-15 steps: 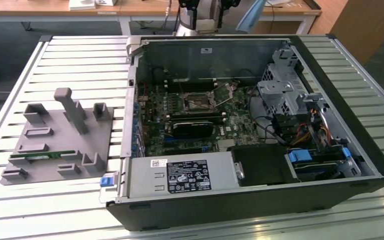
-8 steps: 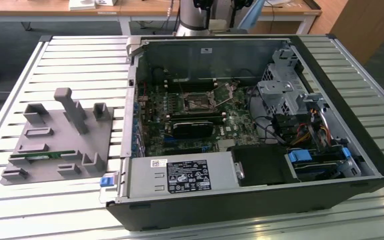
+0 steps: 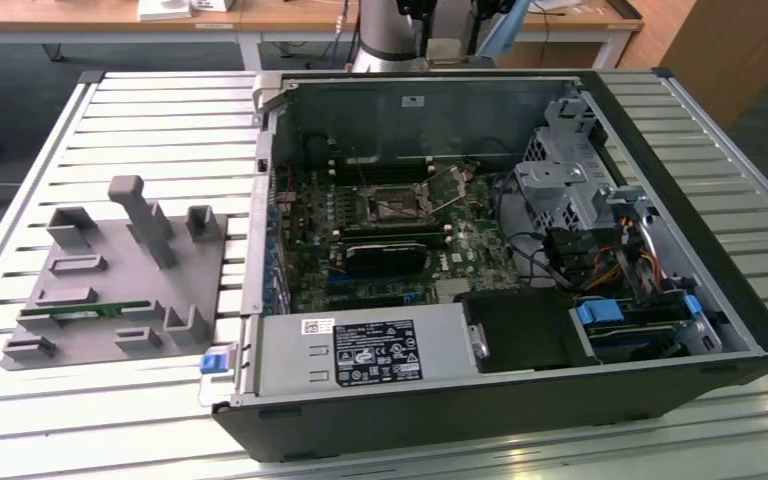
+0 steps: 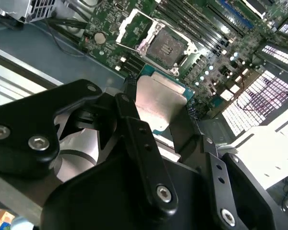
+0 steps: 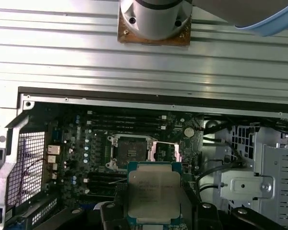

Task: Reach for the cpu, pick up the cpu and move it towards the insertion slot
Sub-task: 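Pick up the cpu and move it towards the insertion slot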

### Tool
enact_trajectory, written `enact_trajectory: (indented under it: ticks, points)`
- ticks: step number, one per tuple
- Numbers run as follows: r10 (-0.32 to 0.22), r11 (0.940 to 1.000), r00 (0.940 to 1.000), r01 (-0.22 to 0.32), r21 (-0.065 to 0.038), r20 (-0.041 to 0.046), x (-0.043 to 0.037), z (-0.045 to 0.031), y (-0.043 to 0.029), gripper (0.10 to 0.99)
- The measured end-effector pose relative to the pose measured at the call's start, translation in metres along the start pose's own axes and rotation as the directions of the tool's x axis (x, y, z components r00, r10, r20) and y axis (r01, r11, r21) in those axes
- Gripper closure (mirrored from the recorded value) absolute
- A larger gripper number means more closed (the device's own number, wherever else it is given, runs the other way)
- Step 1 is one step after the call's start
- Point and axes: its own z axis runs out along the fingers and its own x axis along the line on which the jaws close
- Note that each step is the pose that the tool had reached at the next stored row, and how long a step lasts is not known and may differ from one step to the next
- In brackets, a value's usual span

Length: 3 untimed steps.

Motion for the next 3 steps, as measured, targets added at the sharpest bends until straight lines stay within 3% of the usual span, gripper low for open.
enact_trajectory:
  ticks: [3]
  points:
    - [0.000, 1.0000, 1.0000, 0.000, 0.000, 0.0000, 0.0000, 0.0000, 0.0000, 0.557]
